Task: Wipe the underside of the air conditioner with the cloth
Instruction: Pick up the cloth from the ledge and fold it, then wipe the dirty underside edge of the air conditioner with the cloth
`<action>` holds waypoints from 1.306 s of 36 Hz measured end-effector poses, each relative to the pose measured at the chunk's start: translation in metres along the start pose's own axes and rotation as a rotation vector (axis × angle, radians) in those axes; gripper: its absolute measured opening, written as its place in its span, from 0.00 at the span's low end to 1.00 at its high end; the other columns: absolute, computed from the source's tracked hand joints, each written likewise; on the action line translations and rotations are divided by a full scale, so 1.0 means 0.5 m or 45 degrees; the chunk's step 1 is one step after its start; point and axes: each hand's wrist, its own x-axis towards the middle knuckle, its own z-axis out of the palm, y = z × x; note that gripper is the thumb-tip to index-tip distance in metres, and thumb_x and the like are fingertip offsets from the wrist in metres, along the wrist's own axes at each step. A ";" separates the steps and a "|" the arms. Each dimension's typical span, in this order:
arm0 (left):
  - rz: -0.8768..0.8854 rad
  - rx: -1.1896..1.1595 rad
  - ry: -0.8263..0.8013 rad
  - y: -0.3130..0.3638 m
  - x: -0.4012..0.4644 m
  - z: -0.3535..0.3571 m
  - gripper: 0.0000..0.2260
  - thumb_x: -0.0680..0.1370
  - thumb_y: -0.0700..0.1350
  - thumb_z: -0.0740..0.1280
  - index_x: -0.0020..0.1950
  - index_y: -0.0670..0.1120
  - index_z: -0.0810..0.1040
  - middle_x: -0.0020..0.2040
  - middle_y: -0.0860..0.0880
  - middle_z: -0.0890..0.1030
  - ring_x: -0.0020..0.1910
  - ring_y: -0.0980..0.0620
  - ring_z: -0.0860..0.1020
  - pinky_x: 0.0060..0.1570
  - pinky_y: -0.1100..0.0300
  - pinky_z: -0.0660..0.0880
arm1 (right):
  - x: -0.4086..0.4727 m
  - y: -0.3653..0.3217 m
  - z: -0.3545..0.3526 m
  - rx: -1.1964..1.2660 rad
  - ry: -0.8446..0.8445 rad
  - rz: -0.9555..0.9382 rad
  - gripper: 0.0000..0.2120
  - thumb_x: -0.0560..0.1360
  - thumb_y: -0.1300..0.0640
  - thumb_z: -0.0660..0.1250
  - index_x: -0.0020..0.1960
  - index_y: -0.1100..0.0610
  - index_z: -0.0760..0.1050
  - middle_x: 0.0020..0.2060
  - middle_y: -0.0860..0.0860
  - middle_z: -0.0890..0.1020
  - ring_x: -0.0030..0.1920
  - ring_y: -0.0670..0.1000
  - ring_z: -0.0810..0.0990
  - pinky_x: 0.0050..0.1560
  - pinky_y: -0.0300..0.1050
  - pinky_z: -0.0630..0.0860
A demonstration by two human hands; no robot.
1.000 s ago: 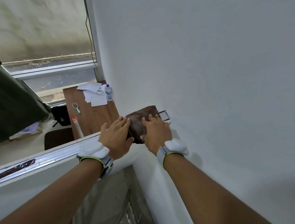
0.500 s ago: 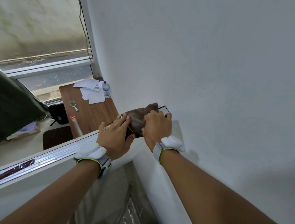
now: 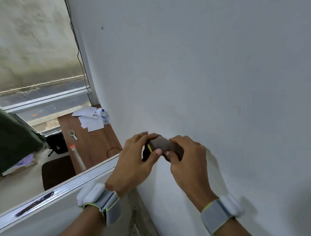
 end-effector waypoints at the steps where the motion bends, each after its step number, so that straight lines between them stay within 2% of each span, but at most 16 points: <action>1: 0.034 -0.030 0.000 0.052 -0.017 -0.017 0.22 0.76 0.68 0.61 0.69 0.65 0.73 0.73 0.57 0.75 0.73 0.52 0.71 0.72 0.47 0.70 | -0.010 -0.022 -0.049 0.039 0.021 0.007 0.12 0.74 0.62 0.80 0.50 0.48 0.82 0.42 0.41 0.83 0.44 0.49 0.81 0.56 0.60 0.79; 5: 0.088 -0.175 0.021 0.229 -0.076 -0.077 0.11 0.78 0.57 0.71 0.59 0.61 0.76 0.62 0.61 0.81 0.63 0.55 0.78 0.65 0.54 0.74 | -0.050 -0.109 -0.241 0.135 0.092 0.092 0.15 0.73 0.63 0.81 0.50 0.46 0.82 0.43 0.37 0.83 0.46 0.46 0.82 0.52 0.56 0.81; 9: 0.142 -0.261 0.089 0.359 -0.133 -0.122 0.04 0.77 0.47 0.75 0.47 0.54 0.81 0.43 0.58 0.86 0.47 0.57 0.82 0.51 0.65 0.76 | -0.101 -0.191 -0.378 0.201 0.150 0.111 0.22 0.72 0.62 0.84 0.48 0.38 0.78 0.44 0.37 0.84 0.49 0.43 0.83 0.47 0.35 0.81; 12: 0.210 -0.310 0.104 0.470 -0.181 -0.161 0.07 0.77 0.42 0.76 0.45 0.53 0.81 0.40 0.57 0.86 0.45 0.56 0.82 0.46 0.71 0.75 | -0.136 -0.252 -0.493 0.285 0.198 0.116 0.23 0.71 0.64 0.84 0.51 0.40 0.78 0.43 0.38 0.85 0.51 0.37 0.84 0.45 0.25 0.78; 15: 0.282 -0.336 0.078 0.562 -0.219 -0.193 0.07 0.77 0.42 0.76 0.45 0.52 0.81 0.40 0.53 0.85 0.44 0.52 0.82 0.45 0.61 0.77 | -0.161 -0.298 -0.603 0.345 0.190 0.141 0.25 0.72 0.62 0.84 0.60 0.41 0.80 0.44 0.41 0.84 0.51 0.41 0.85 0.47 0.30 0.82; 17: 0.333 -0.356 0.057 0.615 -0.242 -0.213 0.06 0.77 0.42 0.76 0.46 0.52 0.81 0.41 0.51 0.85 0.45 0.52 0.82 0.45 0.62 0.77 | -0.177 -0.315 -0.660 0.346 0.150 0.142 0.28 0.73 0.59 0.84 0.67 0.39 0.79 0.49 0.40 0.82 0.54 0.42 0.83 0.50 0.33 0.83; 20: 0.441 -0.388 -0.004 0.689 -0.270 -0.242 0.05 0.77 0.41 0.76 0.47 0.50 0.82 0.41 0.50 0.85 0.45 0.49 0.82 0.44 0.63 0.79 | -0.201 -0.340 -0.741 0.305 0.134 0.134 0.29 0.75 0.51 0.82 0.73 0.38 0.77 0.61 0.37 0.80 0.64 0.38 0.79 0.60 0.28 0.77; 24: 0.558 -0.426 -0.173 0.779 -0.312 -0.276 0.05 0.77 0.39 0.74 0.46 0.48 0.83 0.39 0.52 0.85 0.44 0.50 0.82 0.43 0.70 0.75 | -0.252 -0.374 -0.827 0.408 0.126 0.179 0.18 0.78 0.48 0.79 0.66 0.37 0.81 0.63 0.35 0.82 0.66 0.38 0.81 0.64 0.33 0.79; 27: 0.586 -0.504 -0.301 0.798 -0.323 -0.288 0.04 0.78 0.38 0.73 0.46 0.46 0.83 0.39 0.51 0.85 0.44 0.52 0.83 0.46 0.65 0.77 | -0.276 -0.389 -0.840 0.598 0.141 0.257 0.21 0.77 0.41 0.77 0.67 0.44 0.82 0.61 0.42 0.86 0.64 0.50 0.86 0.62 0.52 0.86; 29: 0.575 -0.608 -0.399 0.810 -0.337 -0.284 0.02 0.79 0.39 0.73 0.47 0.44 0.84 0.41 0.48 0.86 0.45 0.50 0.84 0.49 0.57 0.81 | -0.300 -0.406 -0.857 0.687 0.199 0.268 0.21 0.77 0.45 0.75 0.68 0.48 0.82 0.61 0.45 0.87 0.64 0.53 0.87 0.61 0.58 0.87; 31: 0.554 -0.767 -0.489 0.836 -0.360 -0.283 0.04 0.80 0.40 0.72 0.50 0.40 0.84 0.43 0.43 0.86 0.47 0.42 0.85 0.51 0.45 0.83 | -0.329 -0.425 -0.881 0.767 0.268 0.263 0.17 0.79 0.51 0.75 0.67 0.51 0.83 0.61 0.46 0.87 0.64 0.52 0.87 0.58 0.57 0.88; 32: 0.541 -0.841 -0.537 0.858 -0.377 -0.280 0.05 0.80 0.41 0.72 0.51 0.39 0.83 0.45 0.41 0.86 0.47 0.40 0.85 0.51 0.44 0.83 | -0.350 -0.437 -0.899 0.824 0.311 0.260 0.14 0.80 0.53 0.76 0.66 0.52 0.84 0.61 0.47 0.87 0.64 0.52 0.87 0.56 0.58 0.89; 36: 0.483 -0.978 -0.678 0.905 -0.420 -0.272 0.08 0.81 0.42 0.70 0.57 0.39 0.82 0.50 0.41 0.88 0.52 0.42 0.87 0.53 0.56 0.81 | -0.397 -0.470 -0.924 0.938 0.428 0.252 0.09 0.81 0.54 0.76 0.60 0.53 0.85 0.60 0.49 0.88 0.60 0.56 0.88 0.51 0.57 0.89; 44: 0.427 -0.962 -0.891 0.961 -0.470 -0.259 0.15 0.80 0.47 0.69 0.63 0.43 0.74 0.45 0.38 0.89 0.45 0.41 0.88 0.54 0.52 0.82 | -0.465 -0.500 -0.957 1.071 0.559 0.221 0.03 0.79 0.57 0.72 0.52 0.55 0.81 0.70 0.46 0.84 0.55 0.59 0.89 0.45 0.54 0.87; 46: 0.438 -0.891 -0.924 0.976 -0.477 -0.253 0.17 0.78 0.51 0.70 0.63 0.46 0.73 0.45 0.40 0.89 0.47 0.42 0.88 0.54 0.56 0.82 | -0.481 -0.503 -0.967 1.094 0.582 0.194 0.03 0.79 0.57 0.73 0.48 0.53 0.79 0.67 0.45 0.86 0.49 0.58 0.89 0.44 0.57 0.86; 47: 0.452 -0.849 -0.931 0.982 -0.480 -0.246 0.18 0.76 0.52 0.70 0.63 0.47 0.73 0.45 0.41 0.89 0.47 0.42 0.88 0.53 0.56 0.82 | -0.491 -0.506 -0.973 1.091 0.607 0.180 0.04 0.79 0.56 0.73 0.47 0.51 0.79 0.61 0.44 0.88 0.45 0.57 0.88 0.42 0.57 0.85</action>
